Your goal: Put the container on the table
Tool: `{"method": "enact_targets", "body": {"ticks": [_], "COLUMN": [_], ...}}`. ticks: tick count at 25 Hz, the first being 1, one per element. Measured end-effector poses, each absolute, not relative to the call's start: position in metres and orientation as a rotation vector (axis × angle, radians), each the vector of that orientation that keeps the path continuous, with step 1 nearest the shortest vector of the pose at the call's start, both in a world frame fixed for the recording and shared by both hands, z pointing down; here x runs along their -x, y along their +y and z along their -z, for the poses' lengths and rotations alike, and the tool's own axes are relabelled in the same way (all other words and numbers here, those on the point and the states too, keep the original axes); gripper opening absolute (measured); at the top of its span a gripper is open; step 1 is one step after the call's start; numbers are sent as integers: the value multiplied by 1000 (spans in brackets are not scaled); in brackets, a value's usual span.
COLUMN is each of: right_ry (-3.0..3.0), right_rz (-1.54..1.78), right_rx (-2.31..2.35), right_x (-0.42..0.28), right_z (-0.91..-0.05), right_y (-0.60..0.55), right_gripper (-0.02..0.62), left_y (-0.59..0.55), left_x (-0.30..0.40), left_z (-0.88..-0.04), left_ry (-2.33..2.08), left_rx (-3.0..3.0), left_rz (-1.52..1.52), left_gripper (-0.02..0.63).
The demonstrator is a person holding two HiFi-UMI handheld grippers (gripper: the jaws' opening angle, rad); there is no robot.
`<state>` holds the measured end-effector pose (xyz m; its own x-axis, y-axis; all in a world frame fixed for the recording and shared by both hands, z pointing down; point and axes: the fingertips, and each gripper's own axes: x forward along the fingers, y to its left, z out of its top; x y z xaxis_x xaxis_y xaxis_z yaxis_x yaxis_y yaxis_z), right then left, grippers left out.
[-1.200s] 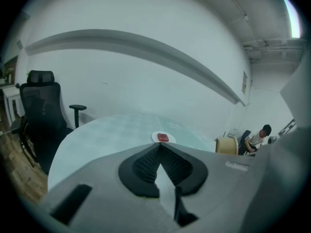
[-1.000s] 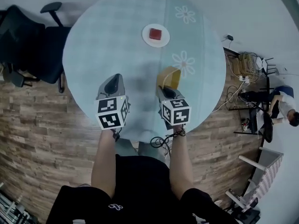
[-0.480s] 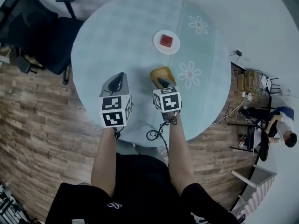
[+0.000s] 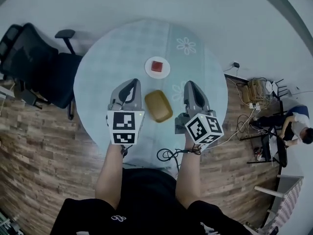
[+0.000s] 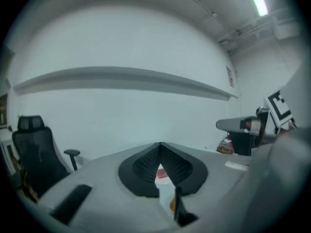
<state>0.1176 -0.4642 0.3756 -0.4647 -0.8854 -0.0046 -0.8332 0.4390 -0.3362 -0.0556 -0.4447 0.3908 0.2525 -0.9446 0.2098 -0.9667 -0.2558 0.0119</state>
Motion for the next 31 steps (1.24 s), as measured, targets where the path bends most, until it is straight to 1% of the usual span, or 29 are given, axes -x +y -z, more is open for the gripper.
{"method": "enact_targets", "body": {"ticks": [3, 7, 12, 19, 31], "right_ry": [2418, 2502, 2550, 2616, 2675], "right_rz": [352, 276, 246, 157, 110], "right_rx": [1475, 1524, 1542, 1576, 1618], "right_x": [-136, -136, -136, -119, -110], "right_z": [-337, -338, -343, -341, -349], "right_y": [-457, -453, -453, -455, -454], "right_gripper": [10, 9, 9, 9, 9], "left_y": [-441, -440, -440, -442, -451], "left_x": [40, 35, 29, 40, 38], "left_z": [-355, -340, -337, -338, -350], "left_ry": [-1862, -1877, -1876, -1877, -1835], "left_rx": [-2470, -2456, -2452, -2434, -2429], "left_rz": [-191, -102, -100, -91, -98], "left_gripper": [0, 2, 2, 1, 2]}}
